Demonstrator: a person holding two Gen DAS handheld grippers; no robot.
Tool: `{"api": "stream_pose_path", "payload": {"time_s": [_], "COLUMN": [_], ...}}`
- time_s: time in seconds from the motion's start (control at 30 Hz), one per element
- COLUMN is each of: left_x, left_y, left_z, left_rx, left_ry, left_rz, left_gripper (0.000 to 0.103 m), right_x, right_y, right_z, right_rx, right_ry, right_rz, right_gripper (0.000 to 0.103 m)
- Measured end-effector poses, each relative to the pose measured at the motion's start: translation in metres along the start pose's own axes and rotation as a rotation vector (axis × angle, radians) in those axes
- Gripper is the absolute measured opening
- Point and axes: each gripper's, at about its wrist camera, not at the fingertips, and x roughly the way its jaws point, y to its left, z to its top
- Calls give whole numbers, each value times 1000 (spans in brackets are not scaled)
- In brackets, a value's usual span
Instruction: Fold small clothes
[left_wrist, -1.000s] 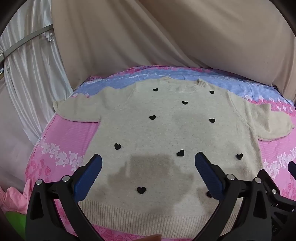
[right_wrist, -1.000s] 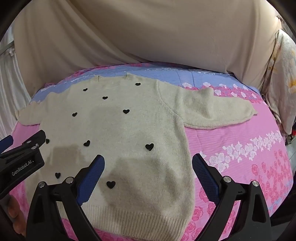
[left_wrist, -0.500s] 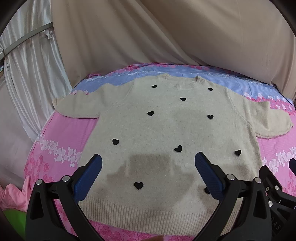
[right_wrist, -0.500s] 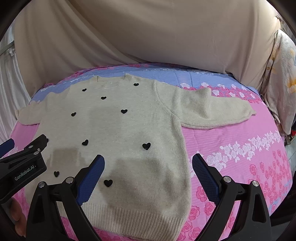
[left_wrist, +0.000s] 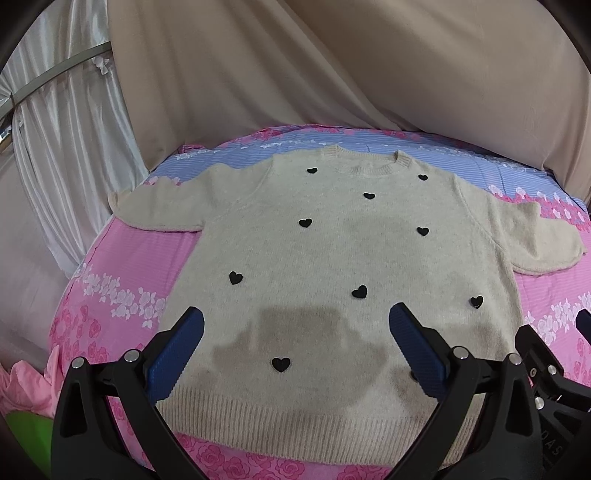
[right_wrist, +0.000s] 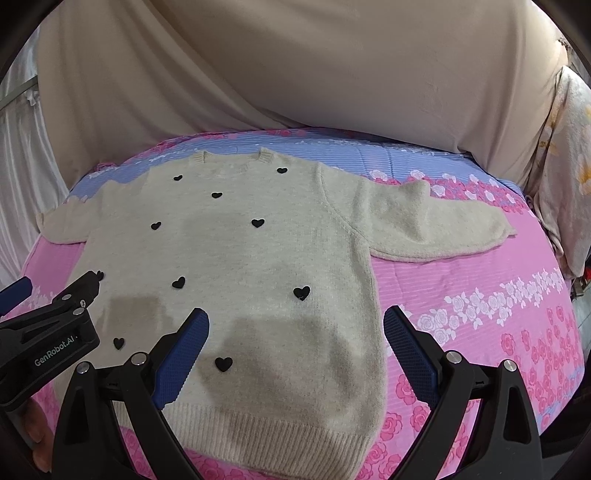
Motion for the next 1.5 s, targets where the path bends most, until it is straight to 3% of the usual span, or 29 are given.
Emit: {"api": "stream_pose_path", "payload": {"time_s": [1.5], "left_x": [2], "left_y": [-9], "left_z": [0], "left_rx": [20], "left_ry": [6], "left_rz": [-13], "left_gripper": [98], "right_x": [0], "right_y": [-4], "right_z": [1], "right_rx": [4], "right_ry": [1], "right_rz": [-5], "right_gripper": [94]}}
